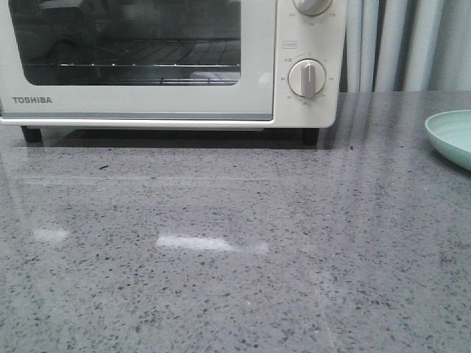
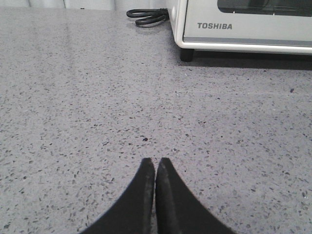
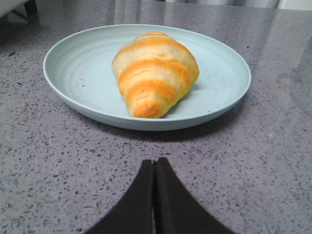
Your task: Put bread in oven
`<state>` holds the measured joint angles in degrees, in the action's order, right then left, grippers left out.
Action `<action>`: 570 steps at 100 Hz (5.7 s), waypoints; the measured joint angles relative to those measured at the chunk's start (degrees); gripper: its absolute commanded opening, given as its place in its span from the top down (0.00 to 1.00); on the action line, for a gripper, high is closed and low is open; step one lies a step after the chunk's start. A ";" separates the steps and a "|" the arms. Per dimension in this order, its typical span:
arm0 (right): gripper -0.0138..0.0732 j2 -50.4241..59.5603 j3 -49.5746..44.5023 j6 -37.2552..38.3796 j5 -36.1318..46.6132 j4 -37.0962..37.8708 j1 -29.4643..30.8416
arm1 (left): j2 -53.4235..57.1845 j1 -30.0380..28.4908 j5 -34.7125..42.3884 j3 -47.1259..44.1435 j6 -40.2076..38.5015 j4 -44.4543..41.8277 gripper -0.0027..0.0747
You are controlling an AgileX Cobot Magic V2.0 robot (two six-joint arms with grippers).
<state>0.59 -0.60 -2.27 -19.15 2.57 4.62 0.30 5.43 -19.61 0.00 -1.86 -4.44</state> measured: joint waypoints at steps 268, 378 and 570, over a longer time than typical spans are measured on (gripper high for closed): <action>0.91 -37.02 56.32 7.44 -22.17 -4.52 0.00 | -32.05 0.00 0.17 45.74 7.67 16.71 0.99; 0.91 -37.83 57.57 7.18 -23.70 -4.61 -3.43 | -74.12 13.21 -11.63 68.53 23.85 26.08 0.99; 0.31 -71.93 57.66 6.92 -42.62 1.44 -3.43 | -18.94 13.64 -11.99 41.38 23.62 32.80 0.99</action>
<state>-71.34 57.06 4.65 -61.77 4.01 1.19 -18.64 19.07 -31.61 41.38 21.76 28.36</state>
